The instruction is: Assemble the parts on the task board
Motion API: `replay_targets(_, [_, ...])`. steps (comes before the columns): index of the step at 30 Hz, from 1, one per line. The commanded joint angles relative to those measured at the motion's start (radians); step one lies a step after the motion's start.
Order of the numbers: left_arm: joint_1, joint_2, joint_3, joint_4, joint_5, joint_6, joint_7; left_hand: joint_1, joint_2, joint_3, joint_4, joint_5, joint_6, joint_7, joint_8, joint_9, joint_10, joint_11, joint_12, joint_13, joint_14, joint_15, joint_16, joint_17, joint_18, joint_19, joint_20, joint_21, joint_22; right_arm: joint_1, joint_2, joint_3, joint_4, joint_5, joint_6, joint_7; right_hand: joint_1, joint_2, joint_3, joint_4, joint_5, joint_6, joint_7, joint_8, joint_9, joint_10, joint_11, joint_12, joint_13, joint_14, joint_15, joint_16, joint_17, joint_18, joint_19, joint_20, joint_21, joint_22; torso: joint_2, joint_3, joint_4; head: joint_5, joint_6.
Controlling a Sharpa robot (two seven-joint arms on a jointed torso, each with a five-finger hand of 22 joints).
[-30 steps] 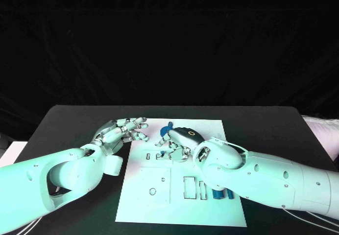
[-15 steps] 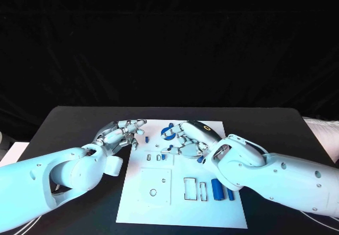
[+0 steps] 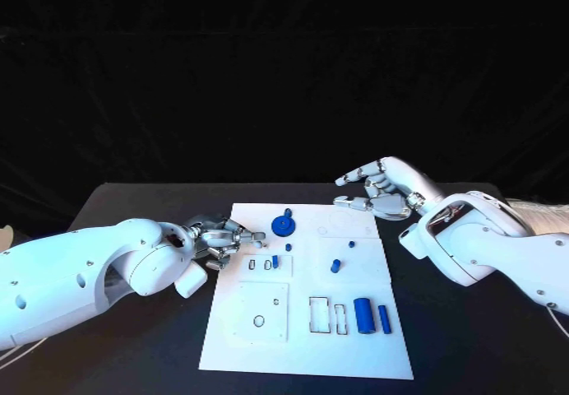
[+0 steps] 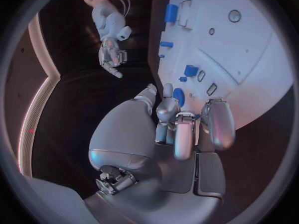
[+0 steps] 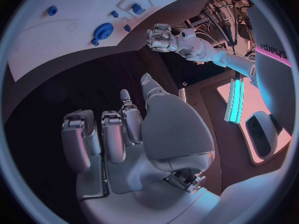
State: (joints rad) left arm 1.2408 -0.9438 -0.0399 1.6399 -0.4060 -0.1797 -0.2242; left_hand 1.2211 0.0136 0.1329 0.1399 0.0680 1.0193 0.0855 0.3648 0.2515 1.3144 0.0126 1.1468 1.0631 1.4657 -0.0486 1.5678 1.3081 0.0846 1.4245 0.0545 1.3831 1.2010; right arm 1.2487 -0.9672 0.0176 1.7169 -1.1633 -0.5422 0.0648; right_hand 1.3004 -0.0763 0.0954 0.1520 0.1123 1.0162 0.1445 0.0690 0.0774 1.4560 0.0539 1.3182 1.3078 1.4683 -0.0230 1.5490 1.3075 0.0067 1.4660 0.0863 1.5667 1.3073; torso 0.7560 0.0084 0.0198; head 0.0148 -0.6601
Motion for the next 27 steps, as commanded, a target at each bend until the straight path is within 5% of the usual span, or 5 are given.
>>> replay_targets(1, [0.026, 0.022, 0.001, -0.008, -0.306, 0.185, -0.328, 0.041, 0.02, 0.037, -0.018, 0.005, -0.024, -0.002, 0.031, 0.025, -0.004, -0.007, 0.006, 0.01, 0.105, -0.01, 0.003, 0.263, -0.021, 0.019, -0.004, 0.026, 0.046, 0.004, -0.015, 0.0, -0.008, 0.087, 0.015, -0.003, 0.011, 0.001, -0.008, -0.001, 0.016, 0.005, -0.004, 0.003, 0.002, -0.004, 0.001, -0.003, 0.128, 0.093, 0.006, -0.001, 0.222, -0.007, 0.105, 0.004, 0.004, 0.264, -0.013, 0.0099, -0.0032, 0.01, -0.005])
replay_targets(3, [0.046, 0.043, 0.0, -0.019, -0.366, 0.219, -0.387, 0.017, 0.007, 0.038, 0.003, 0.003, -0.037, -0.003, 0.065, 0.052, -0.002, -0.007, 0.012, 0.017, 0.105, -0.008, 0.003, 0.263, -0.022, 0.018, -0.002, 0.03, 0.05, 0.006, -0.026, 0.0, -0.013, 0.092, 0.02, -0.009, 0.014, 0.002, -0.009, -0.002, 0.023, 0.005, -0.004, 0.003, 0.002, -0.004, 0.001, -0.003, 0.127, 0.093, 0.006, -0.001, 0.222, -0.007, 0.105, 0.003, 0.004, 0.264, -0.017, 0.0143, -0.0026, 0.015, -0.009])
replay_targets(10, [0.082, 0.11, 0.0, -0.052, -0.474, 0.254, -0.477, -0.124, -0.065, -0.113, 0.129, -0.008, -0.052, -0.023, 0.183, 0.148, 0.059, -0.023, 0.108, 0.121, 0.105, -0.019, 0.003, 0.263, -0.037, 0.053, -0.012, 0.078, 0.137, 0.008, -0.041, 0.0, -0.023, 0.095, 0.027, -0.021, 0.015, 0.003, -0.011, -0.001, 0.03, 0.005, -0.004, 0.003, 0.002, -0.005, 0.001, -0.003, 0.127, 0.092, 0.006, -0.002, 0.221, -0.007, 0.105, 0.003, 0.004, 0.264, -0.022, 0.0194, -0.0055, 0.022, -0.014])
replay_targets(19, [0.1, 0.203, -0.001, -0.108, -0.515, 0.278, -0.539, -0.118, -0.039, -0.179, 0.149, -0.016, -0.082, -0.035, 0.257, 0.226, 0.081, -0.032, 0.146, 0.166, 0.105, -0.029, 0.003, 0.263, -0.05, 0.08, -0.022, 0.112, 0.205, 0.008, -0.043, -0.002, -0.034, 0.088, 0.035, -0.034, 0.015, 0.003, -0.012, 0.0, 0.034, 0.006, -0.004, 0.003, 0.002, -0.005, 0.001, -0.003, 0.126, 0.092, 0.006, -0.002, 0.22, -0.007, 0.105, 0.003, 0.004, 0.264, -0.022, 0.0199, -0.0052, 0.023, -0.02])
replay_targets(27, [0.105, 0.265, -0.006, -0.158, -0.531, 0.328, -0.569, -0.129, -0.036, -0.213, 0.151, -0.018, -0.097, -0.036, 0.275, 0.252, 0.081, -0.033, 0.147, 0.169, 0.105, -0.031, 0.003, 0.263, -0.053, 0.084, -0.023, 0.117, 0.216, 0.008, -0.043, -0.003, -0.039, 0.083, 0.041, -0.041, 0.015, 0.003, -0.012, 0.0, 0.034, 0.006, -0.004, 0.003, 0.002, -0.005, 0.001, -0.003, 0.126, 0.092, 0.006, -0.002, 0.22, -0.007, 0.105, 0.003, 0.004, 0.264, -0.019, 0.0178, -0.0059, 0.025, -0.023])
